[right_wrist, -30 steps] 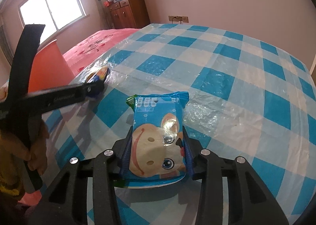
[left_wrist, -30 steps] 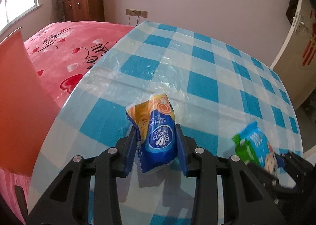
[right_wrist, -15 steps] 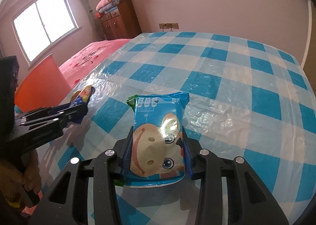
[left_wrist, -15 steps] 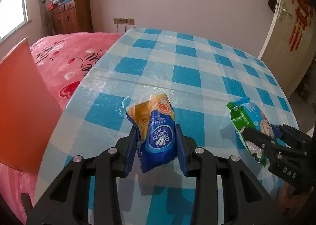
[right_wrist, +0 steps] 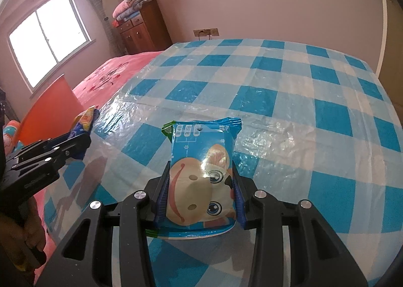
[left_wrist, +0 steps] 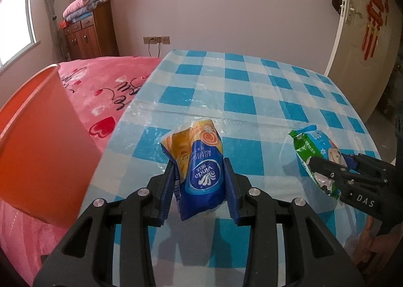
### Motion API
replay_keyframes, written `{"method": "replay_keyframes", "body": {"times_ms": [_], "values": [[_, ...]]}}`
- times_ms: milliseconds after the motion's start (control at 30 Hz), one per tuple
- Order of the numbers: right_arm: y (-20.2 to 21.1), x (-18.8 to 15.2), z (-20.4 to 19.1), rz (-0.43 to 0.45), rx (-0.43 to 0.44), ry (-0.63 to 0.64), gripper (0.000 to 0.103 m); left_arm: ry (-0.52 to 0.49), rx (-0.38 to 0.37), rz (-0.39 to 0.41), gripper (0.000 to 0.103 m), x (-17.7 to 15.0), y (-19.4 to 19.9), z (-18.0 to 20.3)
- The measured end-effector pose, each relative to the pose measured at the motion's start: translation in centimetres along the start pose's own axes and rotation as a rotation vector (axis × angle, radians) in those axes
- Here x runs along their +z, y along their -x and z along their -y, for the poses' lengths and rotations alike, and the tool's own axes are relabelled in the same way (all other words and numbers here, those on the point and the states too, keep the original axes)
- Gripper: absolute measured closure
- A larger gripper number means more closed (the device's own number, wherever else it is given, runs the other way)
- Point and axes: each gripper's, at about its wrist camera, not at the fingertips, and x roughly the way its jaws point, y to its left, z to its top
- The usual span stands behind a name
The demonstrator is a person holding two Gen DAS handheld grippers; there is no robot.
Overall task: Collect trash
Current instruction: 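Lift the tissue pack with the left gripper while the right lifts the wipes pack, then carry both packs over the orange bucket and open both grippers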
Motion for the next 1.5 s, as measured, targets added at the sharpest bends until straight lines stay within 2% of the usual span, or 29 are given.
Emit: {"method": "replay_keyframes", "body": {"times_ms": [800,1300,1500], "values": [[3.2,1.5,-5.9,0.012,0.030,0.051,0.060,0.054,0.073,0.139,0.065,1.7,7.0,-6.3],[3.9,4.5,-11.3,0.020,0.117,0.115,0.060,0.107,0.137,0.227,0.065,2.9,10.9,-10.5],[3.7,5.8,-14.5,0.008,0.185,0.152,0.060,0.137,0.173,0.243,0.065,3.0,11.8,-12.8]]}}
